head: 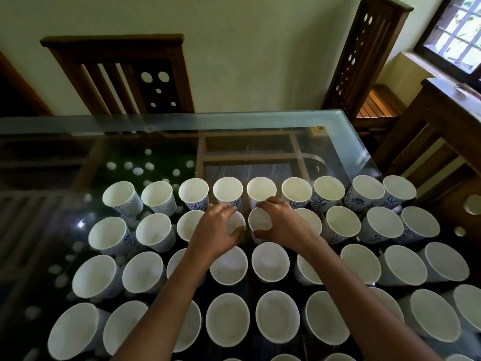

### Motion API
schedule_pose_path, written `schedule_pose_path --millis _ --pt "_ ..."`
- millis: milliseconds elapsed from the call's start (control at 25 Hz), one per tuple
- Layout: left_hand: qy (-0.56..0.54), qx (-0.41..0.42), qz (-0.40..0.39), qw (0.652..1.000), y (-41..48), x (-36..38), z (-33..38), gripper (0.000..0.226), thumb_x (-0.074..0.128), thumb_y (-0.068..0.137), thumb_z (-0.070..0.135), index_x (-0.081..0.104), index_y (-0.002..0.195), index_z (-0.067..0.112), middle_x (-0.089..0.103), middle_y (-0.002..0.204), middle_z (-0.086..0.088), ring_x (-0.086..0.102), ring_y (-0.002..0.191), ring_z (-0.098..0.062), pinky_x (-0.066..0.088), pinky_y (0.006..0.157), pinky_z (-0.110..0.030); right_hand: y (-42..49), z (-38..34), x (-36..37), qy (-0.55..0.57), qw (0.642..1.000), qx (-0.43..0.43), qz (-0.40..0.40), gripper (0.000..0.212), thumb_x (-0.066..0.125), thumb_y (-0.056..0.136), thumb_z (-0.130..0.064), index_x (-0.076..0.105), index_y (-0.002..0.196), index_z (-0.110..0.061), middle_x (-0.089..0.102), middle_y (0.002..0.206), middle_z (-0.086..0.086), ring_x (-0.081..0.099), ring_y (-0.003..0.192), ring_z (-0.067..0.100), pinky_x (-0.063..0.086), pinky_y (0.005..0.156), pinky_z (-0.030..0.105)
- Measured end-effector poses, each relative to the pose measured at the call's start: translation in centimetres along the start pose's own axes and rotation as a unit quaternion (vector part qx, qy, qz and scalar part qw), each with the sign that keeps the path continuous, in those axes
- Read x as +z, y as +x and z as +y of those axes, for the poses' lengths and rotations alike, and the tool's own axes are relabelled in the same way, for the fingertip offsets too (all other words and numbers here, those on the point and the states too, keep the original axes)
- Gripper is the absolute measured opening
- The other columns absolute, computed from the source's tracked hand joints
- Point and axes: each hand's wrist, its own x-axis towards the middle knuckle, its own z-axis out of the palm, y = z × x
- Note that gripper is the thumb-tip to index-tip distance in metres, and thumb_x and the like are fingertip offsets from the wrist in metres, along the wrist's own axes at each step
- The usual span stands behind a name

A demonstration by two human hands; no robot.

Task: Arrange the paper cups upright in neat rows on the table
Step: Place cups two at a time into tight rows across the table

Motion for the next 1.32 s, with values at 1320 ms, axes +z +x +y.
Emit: schedule_pose_path --millis 1320 --pt "0.015 -0.107 0.000 0.994 6.4 -3.8 -6.4 0.064 0.061 0.085 0.039 0.036 0.141 0.020 0.032 0.149 -0.002 0.033 0.134 -0.023 0.031 0.107 -0.036 10.1 -4.3 1.6 0.011 0.999 -0.035 -0.010 0.056 0.070 0.080 -0.027 0.050 0.130 -0.010 0.048 0.135 0.009 0.044 0.122 0.025 0.040 0.094 0.030"
